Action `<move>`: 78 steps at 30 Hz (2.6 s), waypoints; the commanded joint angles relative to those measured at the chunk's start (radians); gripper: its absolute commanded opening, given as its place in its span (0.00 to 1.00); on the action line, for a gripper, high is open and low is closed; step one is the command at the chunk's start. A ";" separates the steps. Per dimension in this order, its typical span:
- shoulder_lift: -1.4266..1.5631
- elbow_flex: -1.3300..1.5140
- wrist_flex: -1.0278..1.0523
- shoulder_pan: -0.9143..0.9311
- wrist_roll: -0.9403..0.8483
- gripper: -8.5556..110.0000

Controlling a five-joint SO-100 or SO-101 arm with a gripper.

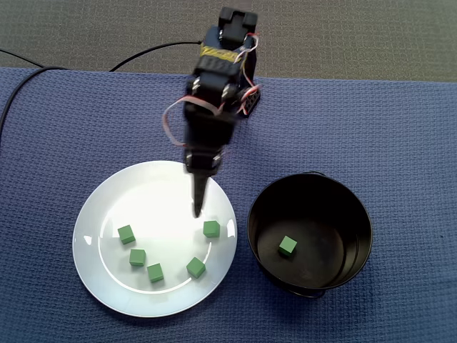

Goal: Pick up the items on the white plate and put them in the black container.

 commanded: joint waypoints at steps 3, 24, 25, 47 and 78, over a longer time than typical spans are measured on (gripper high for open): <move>-0.133 0.043 -0.012 0.034 0.034 0.36; -0.448 0.009 -0.127 -0.051 -0.032 0.38; -0.448 0.012 -0.127 -0.058 -0.044 0.38; -0.480 0.094 -0.242 -0.092 -0.071 0.19; 0.160 -0.193 0.107 -0.173 -0.255 0.07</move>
